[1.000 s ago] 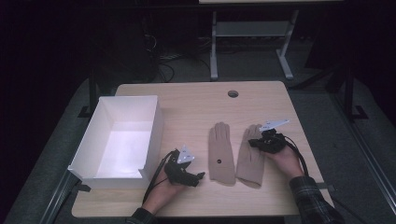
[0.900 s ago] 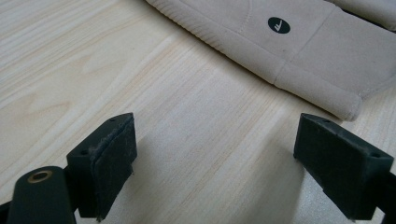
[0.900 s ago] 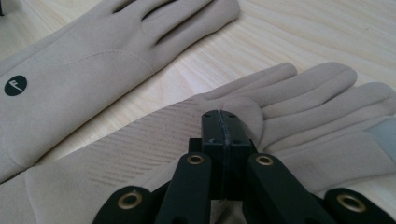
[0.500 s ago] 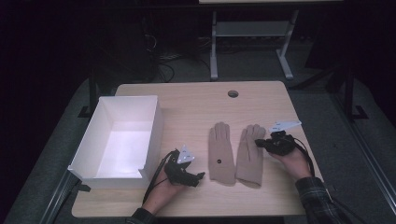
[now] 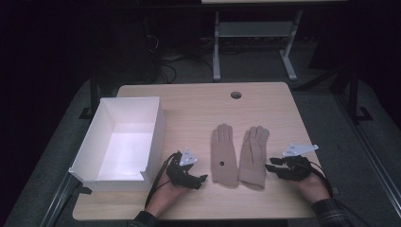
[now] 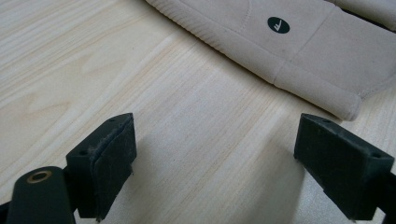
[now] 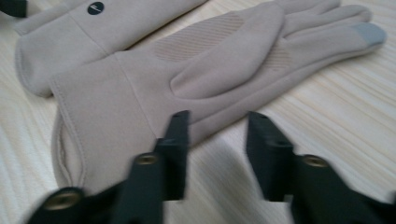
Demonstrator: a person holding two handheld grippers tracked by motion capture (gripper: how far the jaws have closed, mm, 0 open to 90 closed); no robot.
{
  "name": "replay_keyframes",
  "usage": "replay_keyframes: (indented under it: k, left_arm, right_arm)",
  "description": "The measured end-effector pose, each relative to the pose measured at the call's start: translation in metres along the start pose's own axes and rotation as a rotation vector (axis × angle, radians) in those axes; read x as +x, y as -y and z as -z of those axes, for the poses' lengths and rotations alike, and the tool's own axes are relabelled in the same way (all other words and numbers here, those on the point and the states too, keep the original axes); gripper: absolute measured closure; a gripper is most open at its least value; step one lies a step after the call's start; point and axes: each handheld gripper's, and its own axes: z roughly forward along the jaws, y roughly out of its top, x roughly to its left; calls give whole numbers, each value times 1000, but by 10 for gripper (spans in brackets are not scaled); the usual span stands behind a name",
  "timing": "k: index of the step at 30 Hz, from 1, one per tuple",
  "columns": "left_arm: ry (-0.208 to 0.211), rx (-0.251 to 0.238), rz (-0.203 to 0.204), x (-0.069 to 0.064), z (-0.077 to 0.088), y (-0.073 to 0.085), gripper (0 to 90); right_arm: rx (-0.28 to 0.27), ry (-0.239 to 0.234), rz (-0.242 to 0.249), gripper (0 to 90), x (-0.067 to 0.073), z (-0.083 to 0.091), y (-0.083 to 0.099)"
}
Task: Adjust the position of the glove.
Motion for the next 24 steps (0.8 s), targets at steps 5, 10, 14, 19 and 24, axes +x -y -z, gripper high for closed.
replay_keyframes:
  k: [5,10,14,19,24]
  left_arm:
    - [-5,4,-2,0,0,0,127]
    - [-7,16,-1,-1,1,-2,165]
    - [8,27,-5,-4,5,-6,301]
    - [101,7,14,-9,12,-18,638]
    - [167,-7,-22,-21,14,-30,896]
  right_arm:
    - [-24,35,-41,382,1,1,9]
    - [-26,73,-54,242,-3,-1,16]
    - [-6,96,-48,197,-4,-5,19]
    - [-16,99,-60,156,-7,-6,21]
    - [-10,103,-65,141,-7,-6,20]
